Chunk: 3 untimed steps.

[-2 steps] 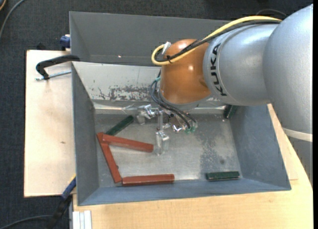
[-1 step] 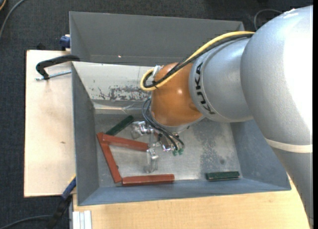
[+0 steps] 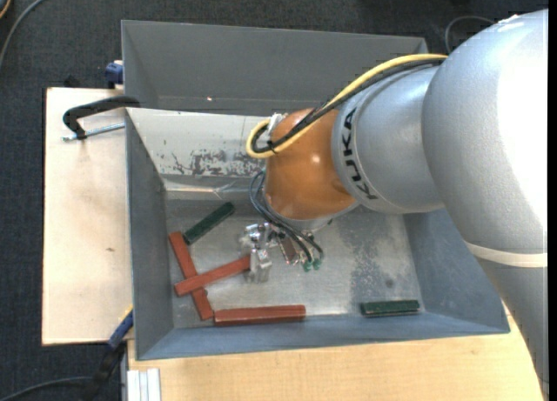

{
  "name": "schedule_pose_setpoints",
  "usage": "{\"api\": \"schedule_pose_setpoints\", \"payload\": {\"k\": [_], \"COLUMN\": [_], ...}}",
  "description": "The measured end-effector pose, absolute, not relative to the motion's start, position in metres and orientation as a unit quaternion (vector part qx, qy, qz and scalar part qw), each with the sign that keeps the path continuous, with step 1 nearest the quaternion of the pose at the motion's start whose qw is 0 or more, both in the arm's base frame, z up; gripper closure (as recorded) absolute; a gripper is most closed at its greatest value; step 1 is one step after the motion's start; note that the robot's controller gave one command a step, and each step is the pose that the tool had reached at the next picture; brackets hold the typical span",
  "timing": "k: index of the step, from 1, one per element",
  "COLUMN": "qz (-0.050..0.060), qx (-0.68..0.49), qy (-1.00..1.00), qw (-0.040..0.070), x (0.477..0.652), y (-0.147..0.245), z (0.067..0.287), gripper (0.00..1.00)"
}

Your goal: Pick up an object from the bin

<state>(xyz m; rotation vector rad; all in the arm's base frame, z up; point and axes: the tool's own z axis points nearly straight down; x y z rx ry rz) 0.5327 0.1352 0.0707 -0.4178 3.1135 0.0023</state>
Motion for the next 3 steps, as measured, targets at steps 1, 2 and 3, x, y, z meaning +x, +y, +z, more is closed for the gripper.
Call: {"api": "schedule_pose_setpoints", "payload": {"k": [1,2,3], "qz": [0.001,0.001,0.001], "qx": [-0.133,-0.133,-0.138], "qy": [0.991,0.991,0.990], "qw": [0.000,0.000,0.003], "x": [0.533,0.533,0.525], "y": [0.135,0.135,0.153], "z": [0.071,0.071,0.206], "gripper": [0.00,1.00,1.00]}}
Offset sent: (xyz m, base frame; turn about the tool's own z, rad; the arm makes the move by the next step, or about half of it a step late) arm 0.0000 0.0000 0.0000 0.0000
